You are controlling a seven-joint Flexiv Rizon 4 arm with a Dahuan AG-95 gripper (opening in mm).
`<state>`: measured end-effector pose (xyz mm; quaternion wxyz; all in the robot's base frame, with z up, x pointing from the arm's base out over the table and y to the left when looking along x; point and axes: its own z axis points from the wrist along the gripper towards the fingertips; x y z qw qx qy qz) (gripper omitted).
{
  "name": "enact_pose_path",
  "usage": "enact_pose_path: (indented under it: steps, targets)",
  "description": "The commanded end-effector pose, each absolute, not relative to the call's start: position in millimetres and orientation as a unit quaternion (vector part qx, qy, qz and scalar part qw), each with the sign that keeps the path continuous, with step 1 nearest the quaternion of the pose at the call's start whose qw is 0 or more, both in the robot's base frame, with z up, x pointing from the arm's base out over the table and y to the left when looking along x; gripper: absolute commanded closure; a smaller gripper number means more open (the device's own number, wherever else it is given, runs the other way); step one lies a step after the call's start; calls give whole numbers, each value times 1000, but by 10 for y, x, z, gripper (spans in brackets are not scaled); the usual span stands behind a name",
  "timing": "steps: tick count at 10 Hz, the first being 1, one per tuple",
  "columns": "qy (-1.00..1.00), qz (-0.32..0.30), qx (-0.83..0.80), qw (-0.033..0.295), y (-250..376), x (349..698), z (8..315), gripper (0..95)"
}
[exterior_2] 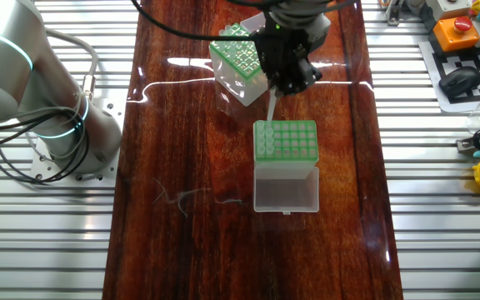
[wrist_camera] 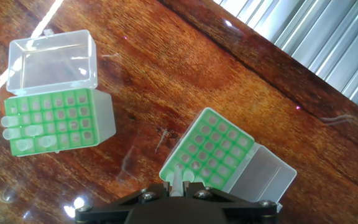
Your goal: Transfer all large pipette tips from one holder to another
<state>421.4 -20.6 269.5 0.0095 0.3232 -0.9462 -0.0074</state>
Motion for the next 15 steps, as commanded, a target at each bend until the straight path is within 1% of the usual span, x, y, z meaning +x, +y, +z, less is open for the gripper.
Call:
enact_pose_path:
  steps: [1, 3, 5, 7, 12, 13, 15]
  targets:
    - [-944, -5, 330, 10, -208, 4226, 2527, 950]
    - [-941, -4, 337, 10, -206, 4223, 2345, 950]
    - [-941, -4, 339, 9, -205, 4218, 2253, 950]
    - [-938, -6, 346, 8, -202, 4214, 2208, 570]
    - [-945, -9, 327, 5, -176, 4244, 2258, 570]
    - [-947, -11, 322, 6, -104, 4266, 2298, 760]
    - [-952, -8, 304, 17, 452, 4337, 2426, 760]
